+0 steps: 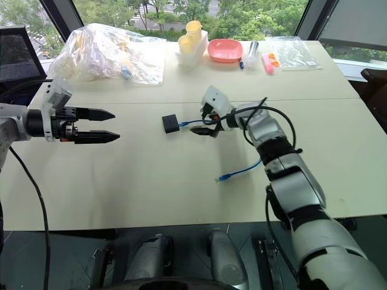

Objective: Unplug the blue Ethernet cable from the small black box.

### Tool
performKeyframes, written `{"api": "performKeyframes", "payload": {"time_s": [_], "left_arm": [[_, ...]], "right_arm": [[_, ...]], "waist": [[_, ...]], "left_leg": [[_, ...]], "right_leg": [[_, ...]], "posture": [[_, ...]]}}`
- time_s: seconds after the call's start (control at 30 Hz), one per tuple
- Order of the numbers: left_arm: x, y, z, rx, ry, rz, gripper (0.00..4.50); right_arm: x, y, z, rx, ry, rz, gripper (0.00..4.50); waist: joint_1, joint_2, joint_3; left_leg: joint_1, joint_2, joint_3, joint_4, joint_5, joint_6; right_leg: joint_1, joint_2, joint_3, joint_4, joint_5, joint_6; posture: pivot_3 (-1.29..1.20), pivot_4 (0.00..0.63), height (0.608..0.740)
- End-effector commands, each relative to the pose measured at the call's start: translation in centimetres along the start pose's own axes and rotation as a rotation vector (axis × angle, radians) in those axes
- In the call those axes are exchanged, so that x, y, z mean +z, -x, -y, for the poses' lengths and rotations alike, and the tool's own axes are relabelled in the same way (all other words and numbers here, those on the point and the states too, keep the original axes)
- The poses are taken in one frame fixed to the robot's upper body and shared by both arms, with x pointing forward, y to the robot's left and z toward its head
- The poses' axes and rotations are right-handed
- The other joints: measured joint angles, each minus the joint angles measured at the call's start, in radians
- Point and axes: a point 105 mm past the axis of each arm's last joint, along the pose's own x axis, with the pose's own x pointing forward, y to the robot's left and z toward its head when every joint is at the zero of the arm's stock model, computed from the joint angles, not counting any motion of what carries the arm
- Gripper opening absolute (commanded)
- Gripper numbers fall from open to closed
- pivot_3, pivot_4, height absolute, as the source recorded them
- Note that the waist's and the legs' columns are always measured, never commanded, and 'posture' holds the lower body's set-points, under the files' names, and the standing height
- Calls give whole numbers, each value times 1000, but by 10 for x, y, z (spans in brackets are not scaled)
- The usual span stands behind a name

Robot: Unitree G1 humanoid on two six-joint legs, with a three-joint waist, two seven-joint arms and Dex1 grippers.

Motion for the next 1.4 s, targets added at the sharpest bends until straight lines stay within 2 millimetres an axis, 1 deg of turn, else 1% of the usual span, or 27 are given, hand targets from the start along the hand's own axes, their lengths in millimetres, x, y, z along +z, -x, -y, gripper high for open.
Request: {"api": "performKeyframes", "payload": {"time_s": [0.03, 0.13, 0.27, 0.4, 0.47, 0.53, 0.57, 0.63, 0.8, 0.83, 0.9, 1.03, 1.13, 1.23, 1.27, 1.33, 1.4], "left_arm": [[17, 11, 2, 41, -6, 93, 4478], [9, 12, 8, 63, 24, 111, 4478], [1, 12, 17, 84, 60, 124, 4478], [-2, 11, 21, 102, 82, 139, 4478], [-5, 10, 22, 114, 97, 145, 4478], [-7, 9, 24, 127, 102, 140, 4500], [-8, 10, 24, 132, 103, 138, 4500], [-8, 12, 25, 141, 107, 140, 4500], [-10, 13, 24, 153, 113, 136, 4500], [-10, 13, 24, 152, 114, 137, 4500], [-10, 12, 24, 151, 115, 137, 4500], [-10, 8, 24, 144, 113, 139, 4500], [-11, 7, 25, 147, 114, 138, 4500], [-13, 10, 28, 161, 117, 133, 4500], [-14, 11, 29, 166, 119, 130, 4500], [-16, 14, 32, 172, 124, 127, 4500], [-18, 16, 34, 179, 130, 125, 4500]], "right_arm": [[13, -7, 2, 23, 41, 5, 4500], [15, -16, 2, 7, 25, -4, 4500], [14, -22, 2, -20, 24, -18, 4500], [4, -29, -1, -42, 12, -49, 4500], [-8, -35, -6, -49, 18, -85, 4500], [-20, -37, -9, -56, 33, -132, 3953], [-23, -38, -10, -55, 36, -143, 3632], [-22, -38, -12, -37, 15, -131, 2722], [-18, -40, -20, 22, -25, -100, 143], [-18, -40, -20, 29, -30, -97, 61], [-17, -41, -21, 31, -21, -99, 61], [-9, -46, -18, -19, 3, -84, 61], [-9, -53, -26, 5, 82, -118, 61], [-8, -58, -30, 7, 80, -115, 61], [-8, -59, -31, 6, 72, -114, 309], [-8, -60, -32, 6, 66, -112, 951], [-7, -60, -29, -20, 75, -112, 1957]], "waist": [[-3, 0, 0], [-12, 0, 0], [-13, 0, 0], [-12, 0, 0], [-13, 0, 0], [-14, 0, 0], [-14, 0, 0], [-14, 0, 0], [-13, 0, 0], [-14, 0, 0], [-15, 0, 0], [-17, 0, 0], [-21, 0, 0], [-31, -1, 0], [-37, -1, 0], [-44, -1, 0], [-46, -1, 0]], "left_leg": [[-1, 0, 0, 0, 0, 0], [-1, 2, 1, 1, 0, 0], [0, 2, 1, 2, 1, -1], [0, 2, 1, 2, 1, -2], [0, 2, 1, 2, 1, -3], [3, 2, 2, 2, 1, -3], [5, 2, 2, 1, 1, -3], [6, 2, 2, 1, 1, -3], [11, 2, 2, 2, 2, -3], [11, 2, 2, 2, 2, -3], [11, 2, 2, 2, 2, -3], [12, 2, 2, 1, 2, -3], [13, 3, 2, 1, 2, -3], [17, 3, 3, 0, 2, -3], [19, 3, 4, -1, 1, -3], [21, 4, 4, -2, 1, -3], [21, 4, 5, -2, 1, -3]], "right_leg": [[-1, 0, 0, 1, 0, 0], [-2, -1, 0, 1, 0, 0], [-1, -2, 0, 3, 1, 0], [-1, -2, 0, 4, 1, -1], [-1, -2, 0, 4, 1, -1], [1, -2, 1, 4, 1, -1], [2, -2, 1, 4, 1, -1], [3, -2, 1, 5, 1, -1], [8, -1, 1, 5, 2, -2], [9, -1, 1, 5, 2, -2], [9, -1, 1, 4, 2, -2], [9, 0, 1, 4, 2, -2], [9, 0, 1, 5, 2, -3], [12, 1, 2, 5, 2, -4], [14, 1, 3, 5, 2, -4], [14, 2, 3, 5, 2, -4], [14, 2, 4, 5, 2, -4]], "posture": [[0, 150, 735], [0, 150, 735], [0, 150, 735], [0, 150, 735], [0, 150, 735], [0, 150, 735], [0, 150, 735], [0, 150, 735], [0, 150, 735], [0, 150, 735], [0, 150, 735], [0, 150, 735], [0, 150, 735], [0, 150, 735], [0, 150, 735], [0, 150, 735], [0, 150, 735]]}}
